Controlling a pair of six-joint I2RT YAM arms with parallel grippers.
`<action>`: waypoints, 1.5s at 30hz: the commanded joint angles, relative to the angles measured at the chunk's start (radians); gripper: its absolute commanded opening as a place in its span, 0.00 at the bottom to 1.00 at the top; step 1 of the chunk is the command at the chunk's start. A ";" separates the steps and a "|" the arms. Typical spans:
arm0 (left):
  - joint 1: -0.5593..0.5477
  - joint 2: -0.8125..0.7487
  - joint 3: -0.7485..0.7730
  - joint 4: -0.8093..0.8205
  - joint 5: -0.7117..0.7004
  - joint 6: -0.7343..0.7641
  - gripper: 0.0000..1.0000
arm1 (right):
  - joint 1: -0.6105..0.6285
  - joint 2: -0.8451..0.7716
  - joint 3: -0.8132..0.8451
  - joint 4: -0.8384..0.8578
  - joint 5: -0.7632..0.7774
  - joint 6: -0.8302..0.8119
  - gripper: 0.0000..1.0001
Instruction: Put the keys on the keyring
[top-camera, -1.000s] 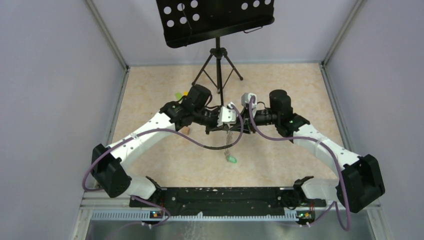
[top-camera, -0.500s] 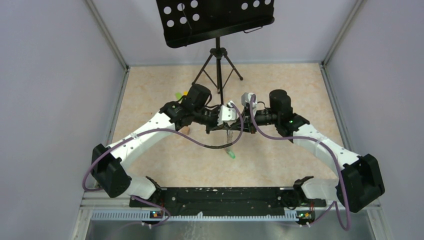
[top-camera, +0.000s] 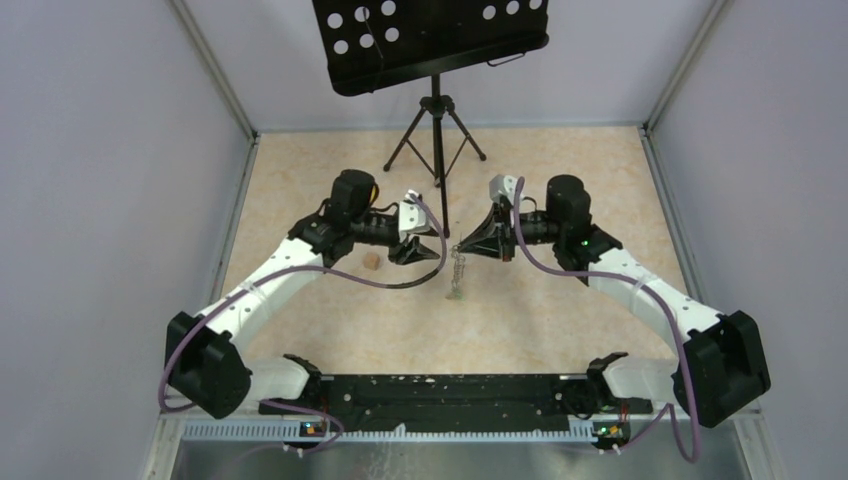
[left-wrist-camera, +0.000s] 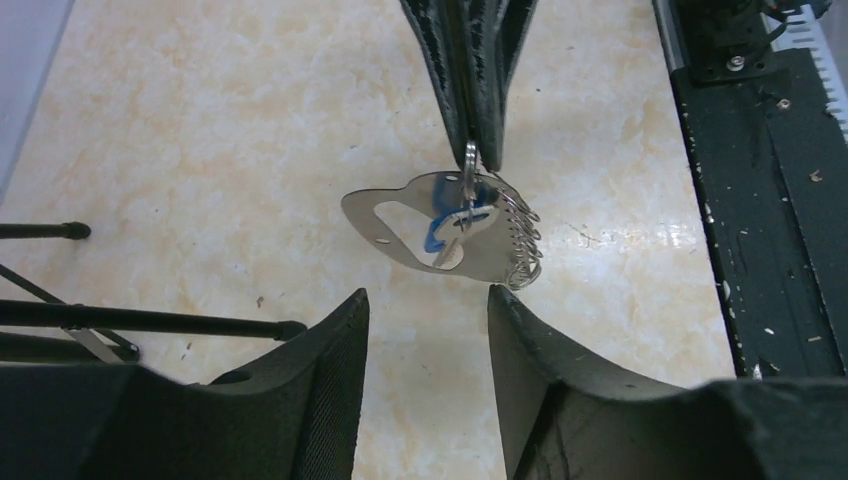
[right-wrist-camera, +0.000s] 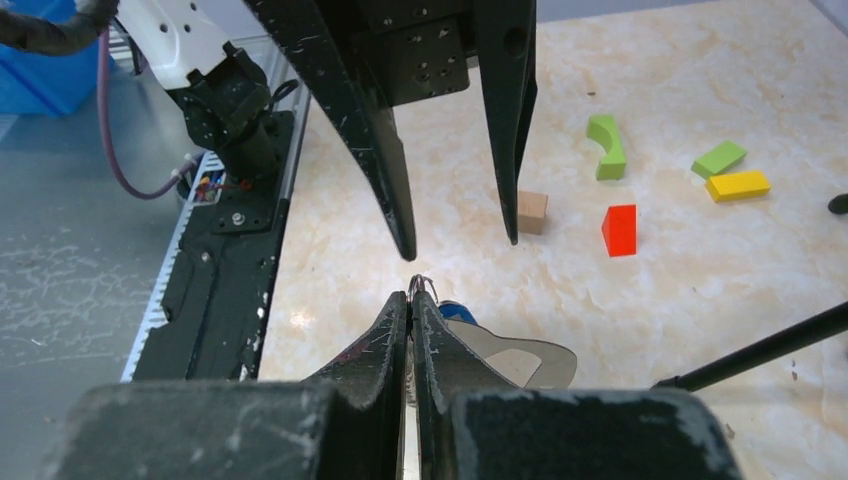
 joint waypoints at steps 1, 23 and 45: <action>0.016 -0.079 -0.093 0.252 0.161 -0.073 0.53 | -0.014 -0.033 0.003 0.155 -0.090 0.092 0.00; 0.015 -0.014 -0.181 0.579 0.332 -0.320 0.41 | -0.016 0.019 -0.025 0.282 -0.156 0.202 0.00; 0.004 -0.006 -0.165 0.472 0.272 -0.206 0.00 | -0.017 0.016 -0.023 0.265 -0.105 0.191 0.00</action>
